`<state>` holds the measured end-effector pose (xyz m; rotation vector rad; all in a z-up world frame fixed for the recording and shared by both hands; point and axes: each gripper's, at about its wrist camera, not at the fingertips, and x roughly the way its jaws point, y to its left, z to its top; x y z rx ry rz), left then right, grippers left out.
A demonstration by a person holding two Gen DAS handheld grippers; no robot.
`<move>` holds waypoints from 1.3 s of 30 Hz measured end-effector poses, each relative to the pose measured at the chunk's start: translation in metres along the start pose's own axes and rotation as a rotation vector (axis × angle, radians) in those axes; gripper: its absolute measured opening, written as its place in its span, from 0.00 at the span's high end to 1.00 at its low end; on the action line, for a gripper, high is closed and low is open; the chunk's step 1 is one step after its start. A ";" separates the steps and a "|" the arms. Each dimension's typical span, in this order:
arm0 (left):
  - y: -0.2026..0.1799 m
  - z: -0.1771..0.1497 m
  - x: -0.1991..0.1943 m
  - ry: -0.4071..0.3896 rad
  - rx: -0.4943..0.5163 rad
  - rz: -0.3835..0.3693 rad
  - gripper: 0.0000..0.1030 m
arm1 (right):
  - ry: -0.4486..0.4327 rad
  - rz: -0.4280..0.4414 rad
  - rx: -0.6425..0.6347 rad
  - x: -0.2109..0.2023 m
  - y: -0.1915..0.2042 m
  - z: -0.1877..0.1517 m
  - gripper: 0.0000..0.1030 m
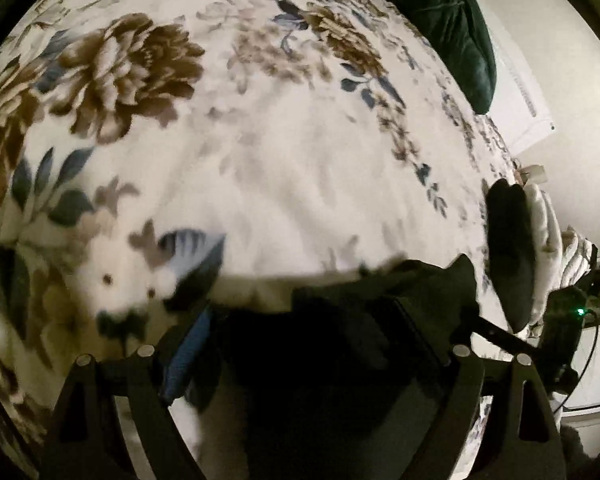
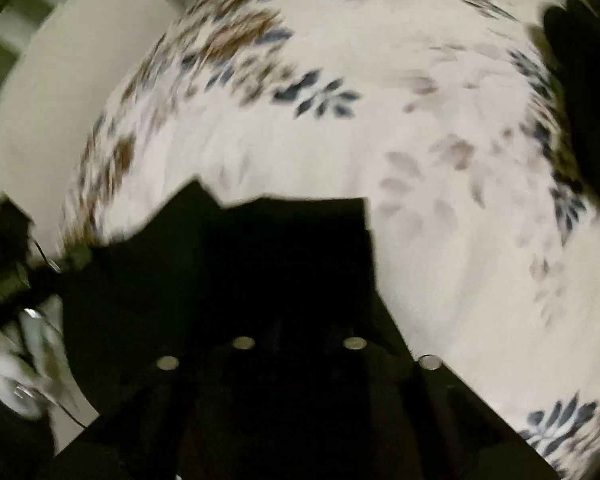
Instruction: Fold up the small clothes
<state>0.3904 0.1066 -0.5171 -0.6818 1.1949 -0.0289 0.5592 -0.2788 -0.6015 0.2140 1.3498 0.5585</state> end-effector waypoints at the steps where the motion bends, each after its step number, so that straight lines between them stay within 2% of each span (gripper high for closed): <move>1: 0.002 0.002 0.005 0.009 -0.008 0.002 0.13 | -0.016 0.014 0.051 -0.002 -0.008 0.000 0.91; 5: 0.016 0.007 0.026 0.039 -0.054 -0.011 0.05 | -0.017 0.010 0.166 0.010 -0.025 0.000 0.91; 8: 0.025 0.008 0.031 0.049 -0.076 -0.042 0.04 | -0.012 0.027 0.256 0.018 -0.037 0.002 0.91; 11: 0.026 0.010 0.022 0.049 -0.104 -0.070 0.04 | 0.017 0.068 0.322 0.030 -0.041 0.008 0.91; 13: 0.024 0.006 -0.001 0.003 -0.103 -0.084 0.05 | 0.043 0.089 0.311 0.027 -0.037 0.012 0.86; 15: 0.025 -0.003 -0.028 -0.068 -0.107 -0.138 0.05 | 0.063 0.117 0.296 0.015 -0.032 0.010 0.62; 16: 0.027 -0.011 -0.042 -0.096 -0.115 -0.165 0.00 | 0.054 0.136 0.288 0.003 -0.030 0.005 0.40; 17: 0.030 -0.021 -0.052 -0.102 -0.134 -0.175 0.00 | 0.029 0.154 0.276 -0.011 -0.028 -0.002 0.16; 18: 0.032 -0.028 -0.056 -0.105 -0.152 -0.191 0.00 | 0.008 0.166 0.268 -0.022 -0.027 -0.010 0.09; 19: 0.035 -0.039 -0.061 -0.106 -0.178 -0.219 0.00 | -0.009 0.170 0.265 -0.035 -0.026 -0.020 0.06; 22: 0.036 -0.070 -0.058 -0.080 -0.207 -0.274 0.00 | -0.060 0.165 0.299 -0.064 -0.029 -0.065 0.06; 24: 0.035 -0.083 -0.051 -0.054 -0.209 -0.280 0.00 | -0.067 0.176 0.341 -0.073 -0.033 -0.092 0.06; 28: 0.028 -0.094 -0.021 0.010 -0.211 -0.297 0.00 | -0.050 0.244 0.493 -0.058 -0.049 -0.151 0.06; 32: 0.024 -0.091 0.009 0.063 -0.173 -0.260 0.00 | -0.045 0.272 0.611 -0.027 -0.069 -0.177 0.06; 35: 0.025 -0.086 0.018 0.081 -0.171 -0.285 0.00 | -0.059 0.332 0.696 -0.011 -0.080 -0.187 0.05; 39: 0.026 -0.083 0.021 0.108 -0.161 -0.306 0.00 | -0.100 0.399 0.732 -0.006 -0.083 -0.185 0.04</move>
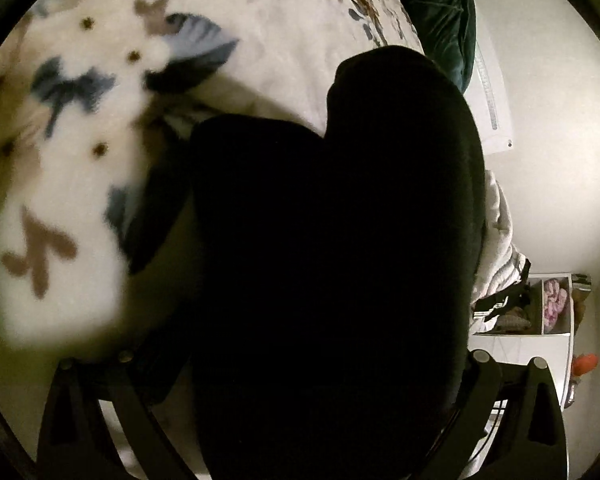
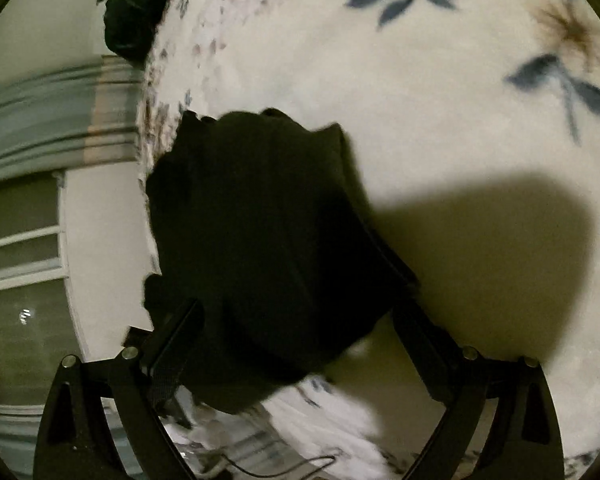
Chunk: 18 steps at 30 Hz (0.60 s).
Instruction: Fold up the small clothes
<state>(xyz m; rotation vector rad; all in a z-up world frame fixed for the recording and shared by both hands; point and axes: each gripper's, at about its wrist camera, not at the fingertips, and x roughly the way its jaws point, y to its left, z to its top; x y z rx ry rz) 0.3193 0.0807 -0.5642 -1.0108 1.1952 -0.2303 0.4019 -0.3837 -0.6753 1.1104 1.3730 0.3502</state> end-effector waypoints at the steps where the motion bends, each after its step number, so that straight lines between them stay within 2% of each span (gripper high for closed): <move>1: 0.000 0.001 0.001 0.003 -0.001 -0.005 0.00 | -0.005 0.034 0.008 0.002 0.001 0.001 0.04; 4: 0.000 0.005 0.004 0.011 0.000 -0.016 0.00 | -0.027 0.096 0.012 0.017 0.005 0.005 0.04; 7: -0.009 0.006 0.003 -0.016 0.033 -0.012 0.01 | -0.076 0.131 0.010 0.030 0.015 0.012 0.04; 8: -0.015 0.006 0.002 -0.033 0.063 -0.011 0.09 | -0.084 0.127 0.002 0.033 0.020 0.013 0.05; 9: -0.020 0.006 0.000 -0.051 0.089 -0.008 0.13 | -0.094 0.128 -0.013 0.036 0.026 0.013 0.09; 10: -0.023 0.006 -0.003 -0.065 0.106 -0.014 0.24 | -0.104 0.114 -0.025 0.037 0.029 0.012 0.29; 11: -0.026 0.006 -0.006 -0.078 0.118 -0.018 0.32 | -0.106 0.075 -0.031 0.037 0.033 0.010 0.66; 12: -0.029 0.007 -0.010 -0.086 0.123 -0.026 0.34 | -0.106 0.079 -0.024 0.038 0.035 0.009 0.69; 14: -0.036 0.007 -0.014 -0.093 0.144 -0.022 0.39 | -0.125 0.071 -0.026 0.033 0.041 0.006 0.70; 18: -0.054 0.006 -0.024 -0.083 0.187 -0.018 0.42 | -0.147 0.067 -0.073 0.021 0.065 -0.006 0.73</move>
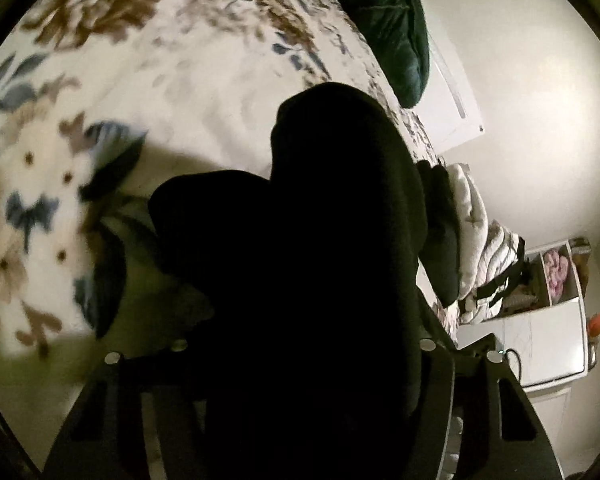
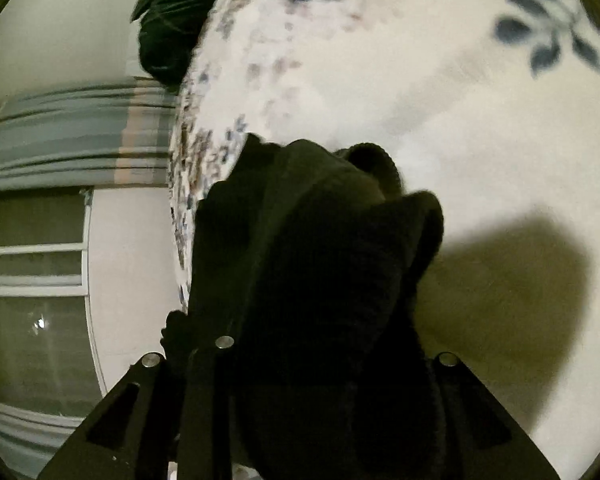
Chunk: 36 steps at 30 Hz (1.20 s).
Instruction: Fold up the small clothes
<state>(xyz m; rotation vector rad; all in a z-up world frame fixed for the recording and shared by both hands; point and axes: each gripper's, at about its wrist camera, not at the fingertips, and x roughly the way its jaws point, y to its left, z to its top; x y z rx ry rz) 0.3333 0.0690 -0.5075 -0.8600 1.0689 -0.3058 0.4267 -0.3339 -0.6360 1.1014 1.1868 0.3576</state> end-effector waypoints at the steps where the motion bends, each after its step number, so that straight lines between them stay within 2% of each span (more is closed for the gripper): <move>1: -0.007 0.002 -0.002 0.002 0.015 -0.002 0.43 | -0.005 -0.002 -0.005 -0.004 0.005 -0.002 0.74; 6: -0.045 0.018 -0.014 0.024 0.088 -0.034 0.44 | -0.047 -0.003 -0.042 -0.031 0.039 -0.008 0.75; 11: -0.089 0.036 -0.015 0.060 0.163 -0.099 0.44 | -0.122 0.009 -0.071 -0.087 0.067 -0.007 0.75; 15: -0.144 0.058 0.000 0.083 0.214 -0.157 0.44 | -0.214 0.029 -0.089 -0.139 0.092 0.007 0.75; 18: -0.202 0.079 0.023 0.088 0.267 -0.184 0.44 | -0.282 0.054 -0.095 -0.172 0.108 0.031 0.75; 21: -0.264 0.096 0.051 0.084 0.318 -0.208 0.44 | -0.348 0.080 -0.106 -0.211 0.121 0.071 0.75; 26: -0.368 0.142 0.115 0.062 0.347 -0.277 0.44 | -0.431 0.101 -0.140 -0.274 0.138 0.161 0.75; 30: -0.423 0.176 0.174 0.067 0.363 -0.299 0.44 | -0.472 0.105 -0.159 -0.310 0.142 0.242 0.75; 33: -0.440 0.198 0.235 0.099 0.391 -0.238 0.44 | -0.494 0.099 -0.147 -0.320 0.129 0.305 0.75; 34: -0.439 0.202 0.260 0.120 0.398 -0.200 0.44 | -0.489 0.080 -0.132 -0.315 0.117 0.330 0.75; 36: -0.423 0.202 0.312 0.183 0.411 -0.097 0.44 | -0.475 0.059 -0.096 -0.304 0.090 0.359 0.75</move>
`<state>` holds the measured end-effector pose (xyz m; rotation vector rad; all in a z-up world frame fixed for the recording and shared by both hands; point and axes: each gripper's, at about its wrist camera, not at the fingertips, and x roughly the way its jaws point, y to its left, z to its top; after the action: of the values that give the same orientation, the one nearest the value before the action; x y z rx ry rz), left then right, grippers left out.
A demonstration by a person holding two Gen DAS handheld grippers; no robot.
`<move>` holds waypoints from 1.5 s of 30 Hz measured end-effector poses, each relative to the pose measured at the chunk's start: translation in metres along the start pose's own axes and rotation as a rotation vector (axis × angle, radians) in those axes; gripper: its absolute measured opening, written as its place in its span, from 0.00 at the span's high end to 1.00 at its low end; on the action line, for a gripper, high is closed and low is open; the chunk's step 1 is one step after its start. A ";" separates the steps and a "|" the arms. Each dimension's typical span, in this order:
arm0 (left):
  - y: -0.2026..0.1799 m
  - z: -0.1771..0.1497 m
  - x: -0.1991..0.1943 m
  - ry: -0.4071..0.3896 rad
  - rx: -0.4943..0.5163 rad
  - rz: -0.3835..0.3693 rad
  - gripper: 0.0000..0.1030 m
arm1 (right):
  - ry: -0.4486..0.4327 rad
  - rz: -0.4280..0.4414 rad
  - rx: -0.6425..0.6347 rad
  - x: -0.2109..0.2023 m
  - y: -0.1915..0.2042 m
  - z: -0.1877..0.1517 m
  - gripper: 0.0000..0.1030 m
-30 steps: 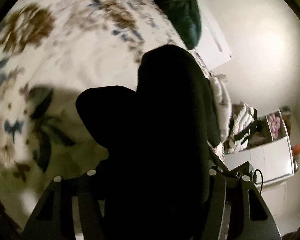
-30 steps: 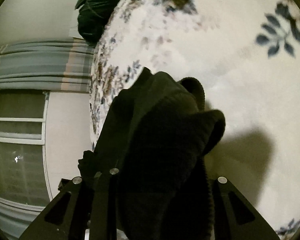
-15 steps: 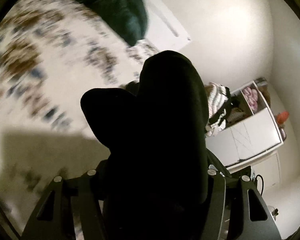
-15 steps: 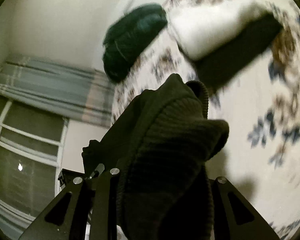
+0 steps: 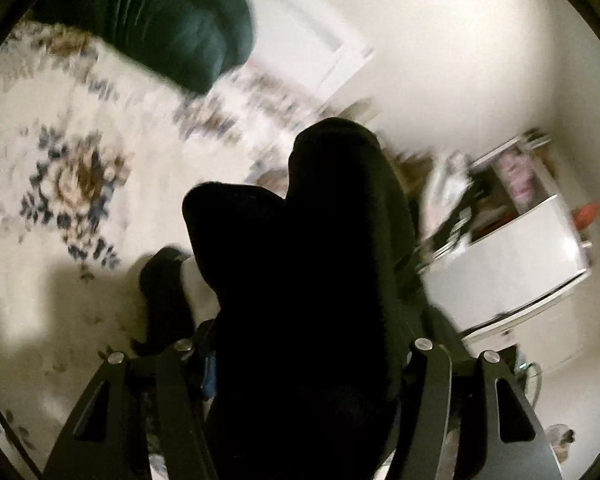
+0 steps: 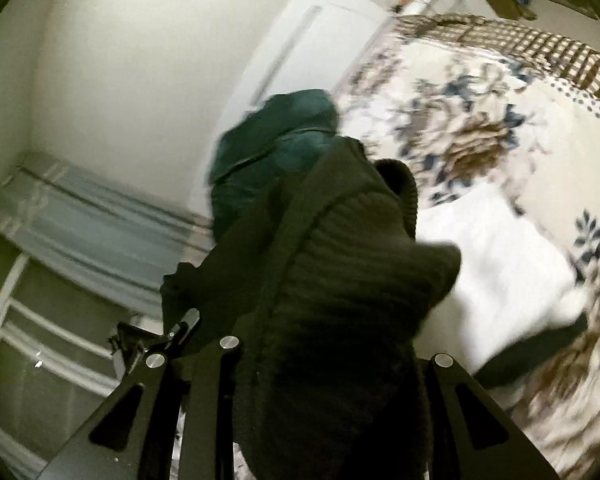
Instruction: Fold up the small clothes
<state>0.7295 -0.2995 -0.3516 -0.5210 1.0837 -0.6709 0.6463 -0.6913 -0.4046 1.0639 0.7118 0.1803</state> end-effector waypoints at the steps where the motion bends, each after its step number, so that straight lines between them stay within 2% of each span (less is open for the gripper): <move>1: 0.011 -0.005 0.017 0.035 0.004 0.047 0.44 | 0.013 -0.039 0.030 0.016 -0.027 0.009 0.75; 3: 0.034 -0.015 0.046 0.062 -0.003 0.109 0.43 | 0.047 -0.094 0.066 0.038 -0.065 0.012 0.75; 4: 0.042 -0.017 0.048 0.052 -0.020 0.101 0.40 | 0.065 -0.135 0.091 0.048 -0.088 0.012 0.75; 6: 0.047 -0.016 0.049 0.046 -0.026 0.081 0.38 | 0.110 -0.146 0.128 0.063 -0.121 0.009 0.75; 10: 0.038 -0.017 0.048 0.068 0.048 0.114 0.33 | 0.134 -0.148 0.101 0.073 -0.138 -0.001 0.72; 13: 0.026 -0.014 0.045 0.087 0.060 0.162 0.33 | 0.152 -0.156 0.139 0.073 -0.144 0.001 0.62; 15: 0.017 -0.014 0.039 0.080 0.061 0.199 0.33 | 0.175 -0.208 0.119 0.075 -0.139 0.003 0.45; 17: 0.006 -0.017 0.029 0.058 0.066 0.238 0.33 | 0.169 -0.260 0.061 0.065 -0.125 0.005 0.19; 18: 0.001 -0.019 0.024 0.041 0.076 0.259 0.33 | 0.160 -0.289 0.025 0.058 -0.116 0.005 0.12; 19: -0.007 -0.024 0.016 0.018 0.090 0.276 0.32 | 0.146 -0.353 -0.034 0.050 -0.103 0.004 0.04; 21: -0.018 -0.033 0.006 -0.013 0.117 0.319 0.16 | 0.134 -0.430 -0.117 0.039 -0.087 -0.001 0.03; 22: -0.028 -0.040 -0.002 -0.028 0.134 0.363 0.02 | 0.124 -0.490 -0.166 0.034 -0.076 -0.004 0.03; 24: -0.039 -0.049 -0.010 -0.050 0.150 0.410 0.00 | 0.093 -0.611 -0.284 0.023 -0.053 -0.012 0.02; 27: -0.060 -0.069 -0.025 -0.056 0.170 0.508 0.00 | 0.054 -0.719 -0.400 0.001 -0.022 -0.028 0.00; 28: -0.064 -0.075 -0.029 -0.057 0.170 0.518 0.00 | 0.043 -0.754 -0.441 -0.007 -0.008 -0.034 0.00; 32: -0.093 -0.099 -0.060 -0.082 0.177 0.577 0.00 | 0.022 -0.799 -0.507 -0.038 0.032 -0.052 0.00; 40: -0.167 -0.136 -0.154 -0.158 0.239 0.590 0.00 | -0.058 -0.797 -0.560 -0.131 0.128 -0.091 0.00; 45: -0.207 -0.166 -0.213 -0.184 0.287 0.592 0.00 | -0.106 -0.795 -0.618 -0.201 0.201 -0.135 0.00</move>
<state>0.4615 -0.3001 -0.1411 -0.0014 0.8859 -0.2408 0.4492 -0.5859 -0.1837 0.1564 0.8572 -0.3269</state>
